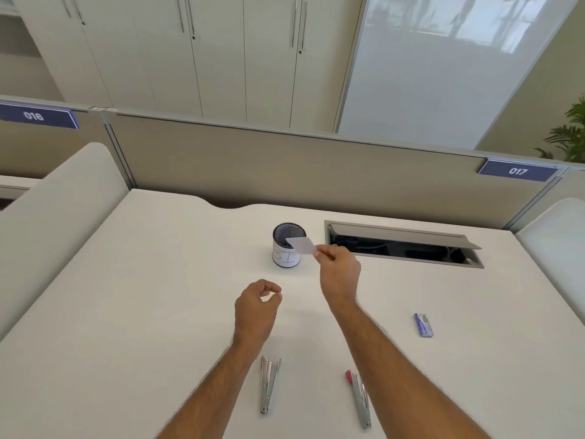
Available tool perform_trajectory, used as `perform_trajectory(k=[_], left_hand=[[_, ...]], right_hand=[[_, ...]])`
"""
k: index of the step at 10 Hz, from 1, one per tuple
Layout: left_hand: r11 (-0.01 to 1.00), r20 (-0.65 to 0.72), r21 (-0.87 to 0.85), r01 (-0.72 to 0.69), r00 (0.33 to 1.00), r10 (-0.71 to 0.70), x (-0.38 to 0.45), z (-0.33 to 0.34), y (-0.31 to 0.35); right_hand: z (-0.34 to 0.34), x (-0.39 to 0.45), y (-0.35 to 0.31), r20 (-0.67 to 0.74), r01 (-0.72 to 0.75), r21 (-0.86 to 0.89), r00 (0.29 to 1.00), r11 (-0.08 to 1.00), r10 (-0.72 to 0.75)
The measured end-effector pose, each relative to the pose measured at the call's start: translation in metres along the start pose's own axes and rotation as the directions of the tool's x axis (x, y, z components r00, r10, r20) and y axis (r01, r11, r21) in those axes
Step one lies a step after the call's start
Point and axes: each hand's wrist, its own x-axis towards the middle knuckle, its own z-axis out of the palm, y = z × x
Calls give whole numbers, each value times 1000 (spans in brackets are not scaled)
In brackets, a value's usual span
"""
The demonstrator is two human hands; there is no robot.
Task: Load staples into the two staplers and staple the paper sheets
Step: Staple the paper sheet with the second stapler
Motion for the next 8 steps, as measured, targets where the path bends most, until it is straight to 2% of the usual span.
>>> perform_trajectory(k=[2,4,6,7,8], left_hand=[[992,19,120,-25,1000,23,39,1,9],[970,57,221,-99,994,89,66,8,18],[956,59,264,-126,992,114,80,10,14],[958,58,259,-128,991,117,84,11,6],[961,47,259,-101,995,92,83,12,2]], right_hand=[[36,42,4,102,235,-417,972,878,-211],[60,58,11,189,355,-610,933,708,-306],[71,83,18,332,454,-708,890,541,-314],[73,90,21,388,472,-684,881,557,-271],[71,87,22,344,420,-660,906,623,-246]])
